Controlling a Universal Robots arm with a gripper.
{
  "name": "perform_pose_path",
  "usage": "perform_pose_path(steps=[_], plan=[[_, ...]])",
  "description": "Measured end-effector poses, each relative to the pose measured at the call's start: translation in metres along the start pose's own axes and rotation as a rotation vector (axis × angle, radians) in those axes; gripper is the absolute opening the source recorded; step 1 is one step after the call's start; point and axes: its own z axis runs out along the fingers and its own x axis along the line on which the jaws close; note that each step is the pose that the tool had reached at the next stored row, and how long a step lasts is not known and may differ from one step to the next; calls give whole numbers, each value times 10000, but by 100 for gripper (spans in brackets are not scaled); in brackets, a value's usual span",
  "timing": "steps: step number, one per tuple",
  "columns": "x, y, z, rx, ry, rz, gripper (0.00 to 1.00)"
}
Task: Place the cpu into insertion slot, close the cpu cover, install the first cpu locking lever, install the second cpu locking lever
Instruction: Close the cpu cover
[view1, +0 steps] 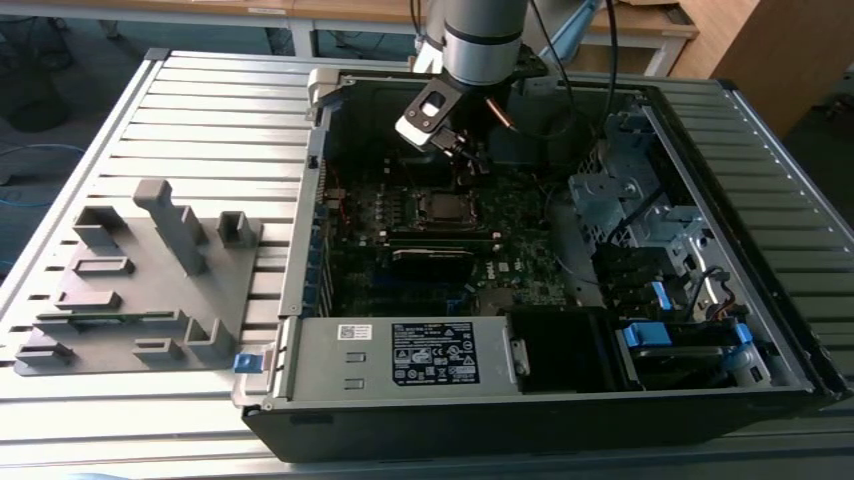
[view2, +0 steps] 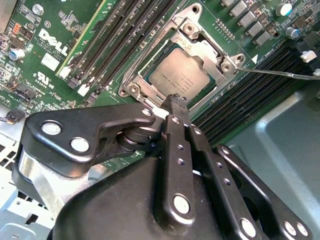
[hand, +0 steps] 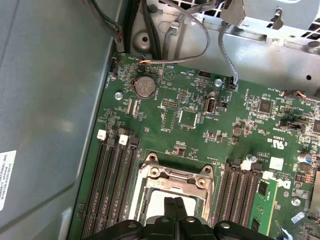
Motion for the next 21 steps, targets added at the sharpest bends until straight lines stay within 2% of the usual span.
perform_pose_path(steps=[5, 11, 21], plan=[[0, 0, 1, -9, 16, -360, 11], [0, -1, 3, -31, 49, -1147, 11], [0, -1, 7, -80, 130, -3011, 11]])
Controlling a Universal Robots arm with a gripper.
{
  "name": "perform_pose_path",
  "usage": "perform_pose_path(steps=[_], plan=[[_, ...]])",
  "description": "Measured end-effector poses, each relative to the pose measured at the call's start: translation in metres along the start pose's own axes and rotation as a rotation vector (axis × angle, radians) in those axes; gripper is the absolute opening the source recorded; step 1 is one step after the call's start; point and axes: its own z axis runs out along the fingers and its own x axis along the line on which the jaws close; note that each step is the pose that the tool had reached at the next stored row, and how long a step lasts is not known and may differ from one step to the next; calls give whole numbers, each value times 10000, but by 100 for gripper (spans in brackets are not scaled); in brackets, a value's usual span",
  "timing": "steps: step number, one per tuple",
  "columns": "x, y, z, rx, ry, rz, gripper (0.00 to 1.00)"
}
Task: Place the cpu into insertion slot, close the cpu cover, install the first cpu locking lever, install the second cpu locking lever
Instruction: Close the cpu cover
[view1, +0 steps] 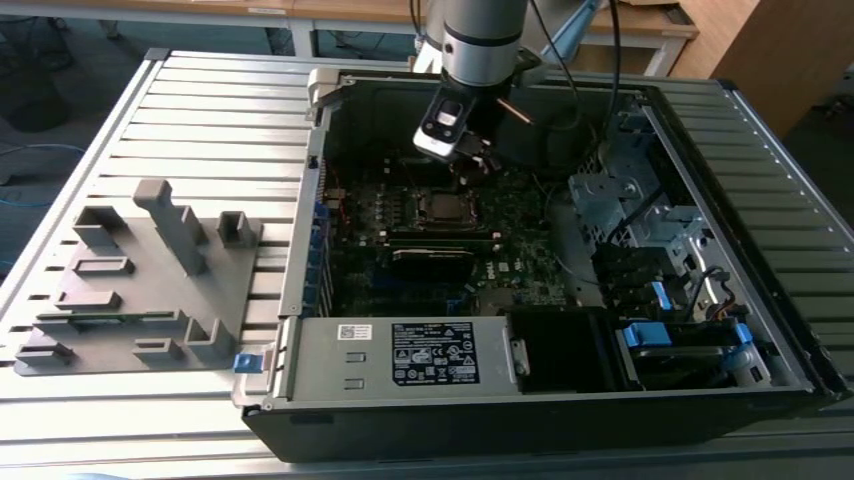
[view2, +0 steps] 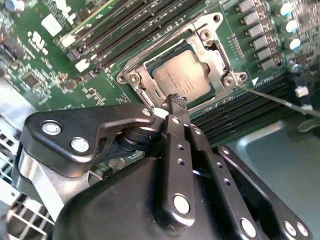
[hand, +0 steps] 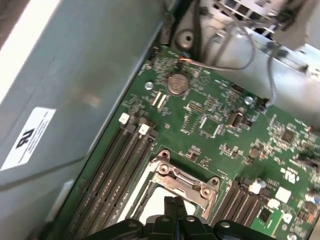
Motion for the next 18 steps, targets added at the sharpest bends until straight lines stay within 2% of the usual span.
perform_pose_path(steps=[18], plan=[[0, 0, 8, -86, 140, -3256, 11]])
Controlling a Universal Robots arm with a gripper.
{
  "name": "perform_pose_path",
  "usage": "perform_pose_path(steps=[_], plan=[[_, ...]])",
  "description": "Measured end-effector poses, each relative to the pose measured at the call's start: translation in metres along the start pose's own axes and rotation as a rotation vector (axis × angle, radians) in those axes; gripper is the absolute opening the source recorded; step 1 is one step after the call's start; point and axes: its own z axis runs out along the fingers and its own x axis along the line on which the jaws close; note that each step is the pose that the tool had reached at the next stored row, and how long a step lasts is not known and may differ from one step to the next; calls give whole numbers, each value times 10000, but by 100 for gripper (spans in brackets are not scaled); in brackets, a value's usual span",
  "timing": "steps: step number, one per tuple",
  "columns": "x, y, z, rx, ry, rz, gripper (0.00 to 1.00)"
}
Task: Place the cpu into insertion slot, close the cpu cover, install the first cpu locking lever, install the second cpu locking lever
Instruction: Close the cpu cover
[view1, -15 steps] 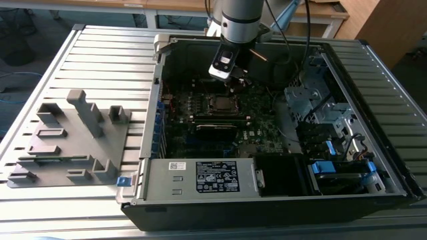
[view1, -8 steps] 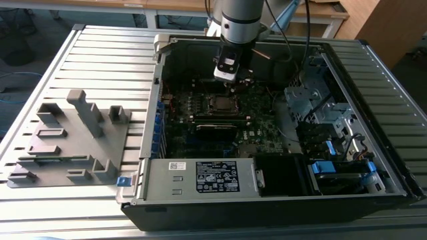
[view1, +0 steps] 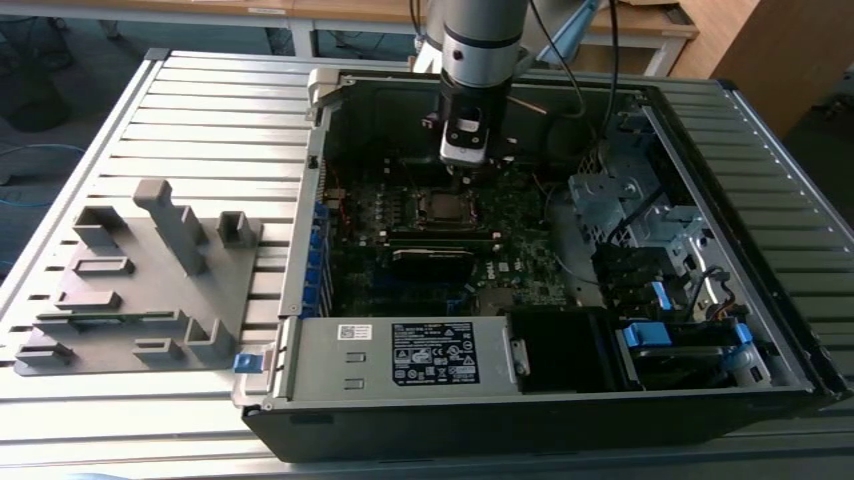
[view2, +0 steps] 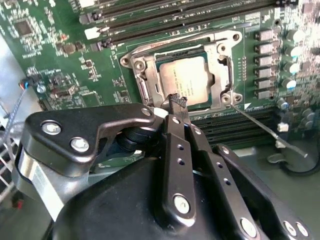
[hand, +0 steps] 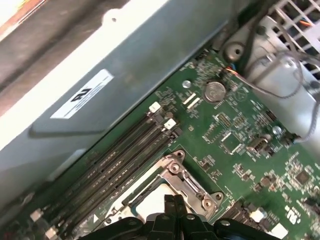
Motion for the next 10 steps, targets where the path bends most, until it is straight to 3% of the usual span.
perform_pose_path(steps=[6, 10], plan=[[0, 0, 0, -3, 3, -67, 11], [0, 0, 0, -19, 29, -665, 11]])
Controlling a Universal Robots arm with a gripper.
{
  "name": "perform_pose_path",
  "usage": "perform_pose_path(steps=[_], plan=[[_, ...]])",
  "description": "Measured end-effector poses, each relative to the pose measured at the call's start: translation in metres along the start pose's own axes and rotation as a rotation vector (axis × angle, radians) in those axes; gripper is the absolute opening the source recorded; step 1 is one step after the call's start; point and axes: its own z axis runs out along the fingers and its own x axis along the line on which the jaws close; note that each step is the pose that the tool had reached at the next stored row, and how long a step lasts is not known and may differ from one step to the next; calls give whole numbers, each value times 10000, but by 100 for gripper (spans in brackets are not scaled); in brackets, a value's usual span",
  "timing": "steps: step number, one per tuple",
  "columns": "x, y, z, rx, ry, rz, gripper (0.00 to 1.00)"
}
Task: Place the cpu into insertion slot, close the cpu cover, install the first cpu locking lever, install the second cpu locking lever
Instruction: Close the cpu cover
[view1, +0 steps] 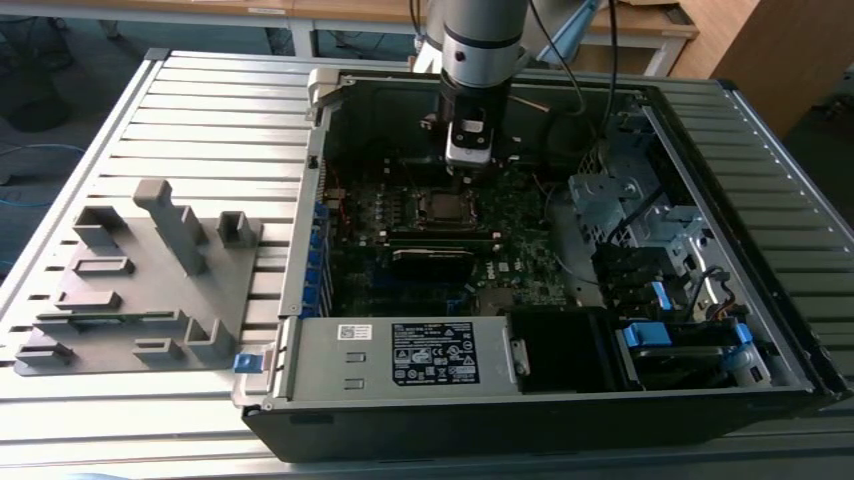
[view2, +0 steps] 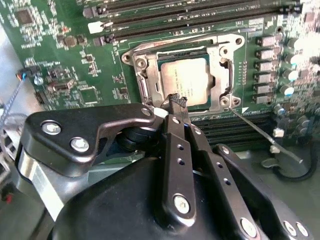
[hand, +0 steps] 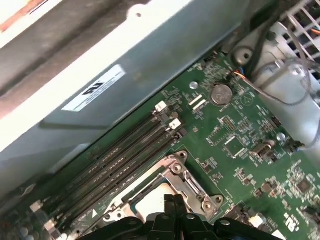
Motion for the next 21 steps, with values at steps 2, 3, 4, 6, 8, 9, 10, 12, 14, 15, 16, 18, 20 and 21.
perform_pose_path(steps=[2, 3, 4, 6, 8, 9, 10, 12, 14, 15, 16, 18, 20, 21], plan=[[0, 0, 0, -9, 15, -364, 11], [0, 0, 1, -14, 24, -554, 11], [0, 0, 1, -20, 32, -734, 11], [0, 0, 1, -29, 47, -1092, 11], [0, 0, 2, -38, 62, -1451, 11], [0, 0, 2, -44, 71, -1643, 11], [0, 0, 2, -49, 78, -1822, 11], [0, 0, 3, -58, 94, -2182, 11], [0, 0, 3, -68, 110, -2542, 11], [0, 0, 3, -73, 118, -2720, 11], [0, 0, 4, -78, 126, -2917, 11], [0, 0, 4, -88, 142, -3276, 11], [0, 0, 5, -98, 157, -3634, 11], [0, 0, 5, -103, 165, -3815, 11]])
